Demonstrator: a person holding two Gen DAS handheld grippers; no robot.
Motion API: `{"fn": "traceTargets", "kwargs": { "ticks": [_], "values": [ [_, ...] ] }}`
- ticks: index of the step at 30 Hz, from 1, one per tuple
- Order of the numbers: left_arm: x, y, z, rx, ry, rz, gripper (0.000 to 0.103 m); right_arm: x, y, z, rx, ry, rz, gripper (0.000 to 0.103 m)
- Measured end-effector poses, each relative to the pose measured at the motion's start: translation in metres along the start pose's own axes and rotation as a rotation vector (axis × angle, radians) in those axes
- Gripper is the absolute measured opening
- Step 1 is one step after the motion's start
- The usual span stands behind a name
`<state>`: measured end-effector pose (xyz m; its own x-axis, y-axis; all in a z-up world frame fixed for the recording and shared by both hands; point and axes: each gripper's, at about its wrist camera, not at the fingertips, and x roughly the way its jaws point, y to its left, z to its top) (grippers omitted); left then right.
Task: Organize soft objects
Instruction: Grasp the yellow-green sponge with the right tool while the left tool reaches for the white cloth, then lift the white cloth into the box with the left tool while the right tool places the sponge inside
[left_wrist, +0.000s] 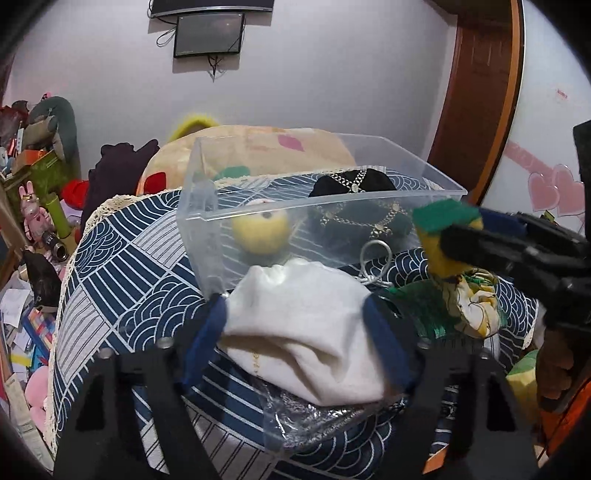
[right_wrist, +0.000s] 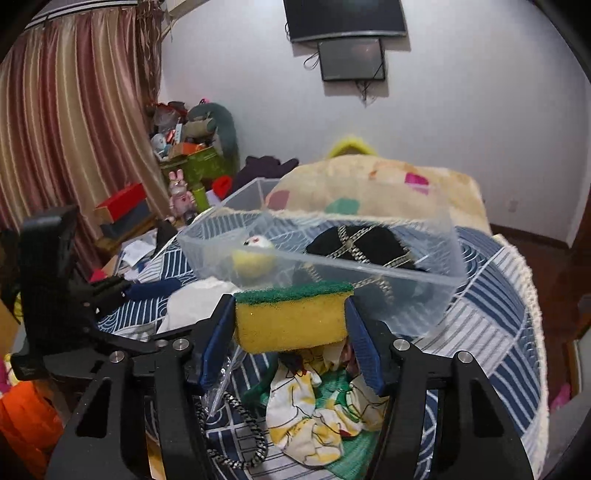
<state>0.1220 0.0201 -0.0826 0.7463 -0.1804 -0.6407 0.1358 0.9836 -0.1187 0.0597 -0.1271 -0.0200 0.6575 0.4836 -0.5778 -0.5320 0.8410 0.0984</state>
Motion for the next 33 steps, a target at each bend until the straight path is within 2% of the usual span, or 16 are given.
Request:
{"fn": "traceTargets", "kwargs": {
  "ticks": [1, 4, 7, 9, 21, 33],
  "values": [
    [0.001, -0.001, 0.000, 0.002, 0.002, 0.000, 0.056, -0.002, 0.001, 0.001, -0.002, -0.007, -0.008, 0.056],
    [-0.001, -0.004, -0.002, 0.014, -0.001, -0.015, 0.036, -0.006, 0.003, 0.005, -0.016, -0.030, -0.039, 0.056],
    [-0.008, -0.006, -0.004, 0.033, -0.021, -0.012, 0.020, -0.013, 0.003, 0.008, -0.012, -0.051, -0.043, 0.056],
    [-0.014, -0.005, -0.004, 0.036, -0.031, -0.019, 0.013, -0.016, 0.002, 0.009, -0.006, -0.064, -0.048, 0.056],
    [-0.065, -0.003, 0.010, 0.016, -0.153, -0.020, 0.012, -0.033, -0.003, 0.017, 0.007, -0.124, -0.090, 0.056],
    [-0.095, -0.005, 0.052, 0.012, -0.302, 0.019, 0.012, -0.036, -0.020, 0.037, 0.027, -0.177, -0.135, 0.056]
  ]
}}
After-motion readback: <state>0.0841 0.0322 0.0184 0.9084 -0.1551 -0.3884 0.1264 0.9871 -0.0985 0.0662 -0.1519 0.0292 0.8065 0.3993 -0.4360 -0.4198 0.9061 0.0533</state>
